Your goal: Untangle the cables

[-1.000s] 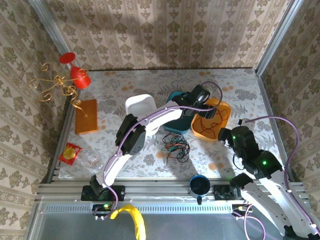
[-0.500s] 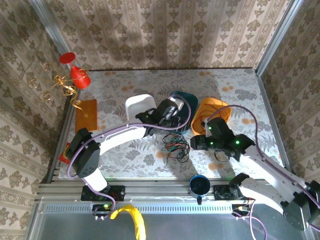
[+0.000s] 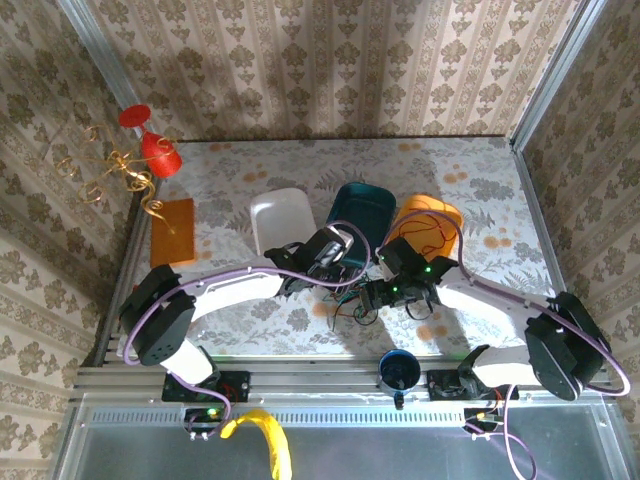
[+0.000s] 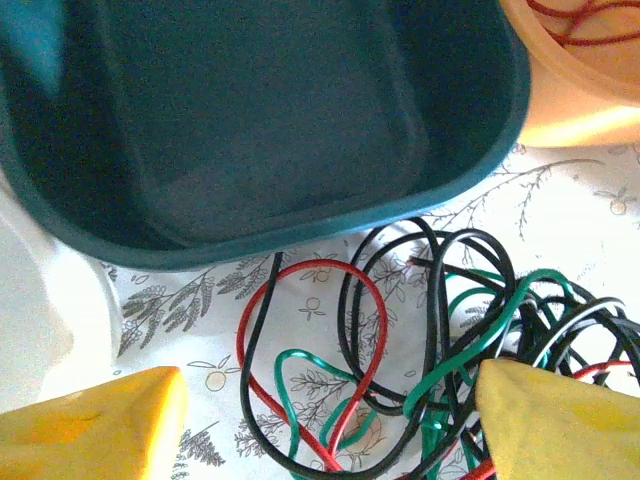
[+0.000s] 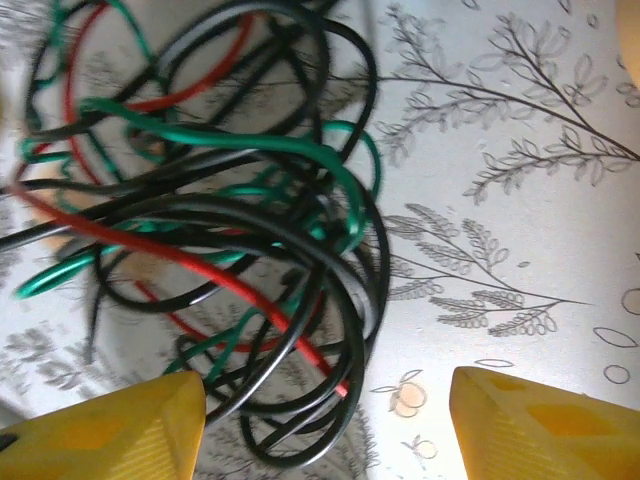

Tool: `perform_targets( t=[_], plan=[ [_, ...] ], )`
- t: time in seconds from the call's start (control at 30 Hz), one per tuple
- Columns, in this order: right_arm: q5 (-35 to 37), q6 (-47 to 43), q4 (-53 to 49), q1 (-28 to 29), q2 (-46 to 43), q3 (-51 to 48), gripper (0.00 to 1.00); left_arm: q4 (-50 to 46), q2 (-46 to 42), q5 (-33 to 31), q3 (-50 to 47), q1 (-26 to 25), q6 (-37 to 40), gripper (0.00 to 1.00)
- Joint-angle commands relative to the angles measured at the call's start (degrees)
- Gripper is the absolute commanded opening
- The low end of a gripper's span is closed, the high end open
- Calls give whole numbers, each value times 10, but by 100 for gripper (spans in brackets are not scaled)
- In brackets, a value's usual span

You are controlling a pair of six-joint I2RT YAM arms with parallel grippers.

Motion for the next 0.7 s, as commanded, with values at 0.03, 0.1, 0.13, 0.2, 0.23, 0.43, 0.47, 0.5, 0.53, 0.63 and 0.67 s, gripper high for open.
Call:
perform_targets(
  t=[0.03, 0.1, 0.13, 0.2, 0.23, 0.43, 0.47, 0.5, 0.53, 0.63, 0.67],
  plan=[
    [52, 20, 5, -1, 13, -8, 65, 13, 2, 31, 1, -4, 27, 68],
    [49, 27, 8, -9, 6, -24, 63, 22, 2, 58, 0, -5, 36, 65],
    [48, 28, 10, -12, 3, -30, 63, 26, 3, 69, -1, -5, 40, 64],
    [35, 27, 15, -20, -9, -43, 63, 33, 6, 99, -1, -6, 50, 60],
    [28, 26, 18, -25, -13, -47, 63, 35, 8, 112, -1, -6, 55, 58],
    [-7, 21, 27, -51, -24, -59, 60, 20, 35, 161, 12, -8, 91, 44],
    [-12, 19, 27, -52, -24, -59, 60, 19, 40, 166, 14, -8, 95, 40],
    [-16, 18, 27, -53, -23, -58, 59, 19, 44, 170, 16, -8, 99, 37],
    [-17, 17, 27, -53, -23, -57, 59, 19, 48, 172, 19, -8, 103, 34],
    [-18, 18, 24, -55, -24, -57, 59, 13, 58, 183, 28, -8, 114, 25],
    [-18, 19, 24, -56, -24, -58, 59, 9, 62, 189, 30, -8, 116, 24]
  ],
)
